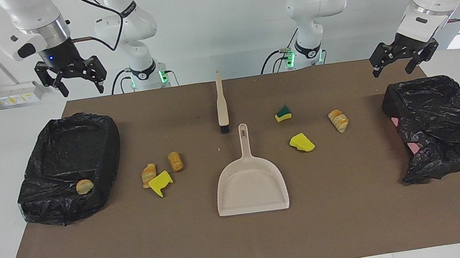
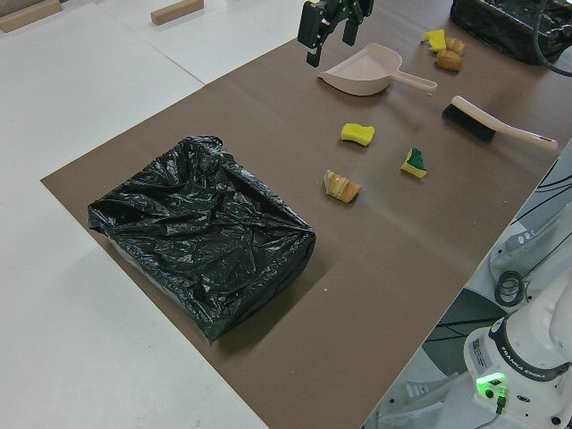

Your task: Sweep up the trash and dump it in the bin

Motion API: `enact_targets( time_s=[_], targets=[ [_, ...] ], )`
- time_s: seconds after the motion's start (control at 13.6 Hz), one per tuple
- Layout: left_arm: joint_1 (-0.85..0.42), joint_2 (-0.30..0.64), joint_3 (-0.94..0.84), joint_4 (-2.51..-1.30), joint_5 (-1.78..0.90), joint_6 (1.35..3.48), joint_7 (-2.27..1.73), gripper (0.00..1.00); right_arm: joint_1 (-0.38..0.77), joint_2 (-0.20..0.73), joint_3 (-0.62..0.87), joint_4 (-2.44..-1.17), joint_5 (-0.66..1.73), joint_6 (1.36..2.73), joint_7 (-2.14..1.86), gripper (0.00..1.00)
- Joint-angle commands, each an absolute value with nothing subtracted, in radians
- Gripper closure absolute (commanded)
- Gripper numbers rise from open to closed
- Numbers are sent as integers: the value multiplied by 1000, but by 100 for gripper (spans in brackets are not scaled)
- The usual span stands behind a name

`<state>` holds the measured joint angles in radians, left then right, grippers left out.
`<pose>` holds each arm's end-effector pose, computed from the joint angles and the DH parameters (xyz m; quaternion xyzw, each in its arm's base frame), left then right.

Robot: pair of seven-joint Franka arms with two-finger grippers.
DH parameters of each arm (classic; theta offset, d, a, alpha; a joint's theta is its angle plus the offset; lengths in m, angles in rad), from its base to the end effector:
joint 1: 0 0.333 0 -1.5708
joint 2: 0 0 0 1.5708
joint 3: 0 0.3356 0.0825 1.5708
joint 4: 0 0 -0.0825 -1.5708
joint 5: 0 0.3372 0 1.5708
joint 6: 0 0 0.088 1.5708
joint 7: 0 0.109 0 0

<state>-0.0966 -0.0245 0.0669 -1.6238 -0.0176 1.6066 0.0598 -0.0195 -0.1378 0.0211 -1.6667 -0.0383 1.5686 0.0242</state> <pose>0.5022 -0.0163 0.6350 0.9990 -0.0445 0.0038 0.0096 0.4613 -0.0026 0.6680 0.9995 -0.0118 0.0201 0.0203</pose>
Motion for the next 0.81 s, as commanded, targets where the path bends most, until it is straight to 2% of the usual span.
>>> enact_targets(
  time_s=[0.0,0.74],
  targets=[
    [-92,-49,58,-1631,-2,1598,71,0,-29,-152,23,-1675,-17,1569,14,0],
    [-101,-57,57,-1644,-2,1600,71,0,-35,-161,21,-1687,-17,1557,9,0]
  ],
)
